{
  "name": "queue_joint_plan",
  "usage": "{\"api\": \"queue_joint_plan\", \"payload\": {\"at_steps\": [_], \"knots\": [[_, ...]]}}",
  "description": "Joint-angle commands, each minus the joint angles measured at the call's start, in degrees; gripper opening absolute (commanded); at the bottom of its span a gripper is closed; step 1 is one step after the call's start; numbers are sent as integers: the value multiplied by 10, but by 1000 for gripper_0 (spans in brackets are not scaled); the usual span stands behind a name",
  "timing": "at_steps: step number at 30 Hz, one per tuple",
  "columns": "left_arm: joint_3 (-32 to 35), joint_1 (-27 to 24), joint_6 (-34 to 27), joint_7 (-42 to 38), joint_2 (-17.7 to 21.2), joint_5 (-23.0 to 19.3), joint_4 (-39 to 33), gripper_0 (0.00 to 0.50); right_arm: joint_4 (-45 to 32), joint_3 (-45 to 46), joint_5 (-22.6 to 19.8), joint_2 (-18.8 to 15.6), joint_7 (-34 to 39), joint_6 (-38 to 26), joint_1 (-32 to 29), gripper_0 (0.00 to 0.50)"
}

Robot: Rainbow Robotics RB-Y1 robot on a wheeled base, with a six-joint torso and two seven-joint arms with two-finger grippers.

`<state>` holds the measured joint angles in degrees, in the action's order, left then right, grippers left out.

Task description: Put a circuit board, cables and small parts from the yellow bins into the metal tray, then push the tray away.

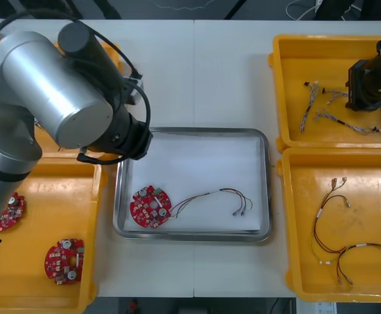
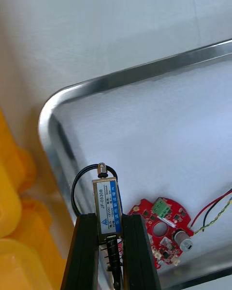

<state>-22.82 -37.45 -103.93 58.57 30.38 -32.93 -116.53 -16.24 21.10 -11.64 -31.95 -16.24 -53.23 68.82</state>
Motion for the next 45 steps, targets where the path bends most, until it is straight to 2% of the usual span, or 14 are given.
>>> {"api": "queue_joint_plan", "payload": {"at_steps": [1, 13, 20, 21, 23, 25, 26, 27, 28, 31, 41, 45], "knots": [[-38, -25, 36, -36, -17, 12, 24, 0, -7, 11, -3, 15, 28, 25, -33, 500], [-98, -25, 115, -38, -30, 62, 115, 1, -7, -12, -22, 26, 32, 34, -49, 500], [-100, -25, 119, -38, -35, 68, 121, 2, -8, -19, -44, 28, 32, 30, -49, 500], [-100, -25, 119, -38, -35, 67, 121, 16, -8, -26, -44, 28, 31, 24, -48, 500], [-100, -25, 119, -39, -36, 67, 119, 286, -8, -40, -44, 27, 32, 17, -49, 500], [-100, -25, 119, -40, -35, 67, 119, 451, -10, -46, -44, 26, 31, 13, -48, 500], [-100, -25, 119, -40, -35, 67, 119, 451, -10, -46, -44, 26, 31, 13, -48, 500], [-100, -25, 119, -43, -35, 67, 116, 489, -11, -45, -44, 22, 30, 5, -47, 500], [-100, -25, 118, -43, -35, 67, 113, 500, -13, -45, -44, 22, 29, -1, -47, 500], [-95, -25, 113, -45, -35, 66, 108, 500, -19, -45, -44, 20, 28, -18, -46, 500], [-70, -25, 67, -50, -35, 56, 64, 500, -79, -43, -37, -5, 24, -178, -11, 500], [-54, -25, 51, -53, -35, 52, 42, 500, -85, -44, -33, -16, 20, -212, 4, 500]]}}
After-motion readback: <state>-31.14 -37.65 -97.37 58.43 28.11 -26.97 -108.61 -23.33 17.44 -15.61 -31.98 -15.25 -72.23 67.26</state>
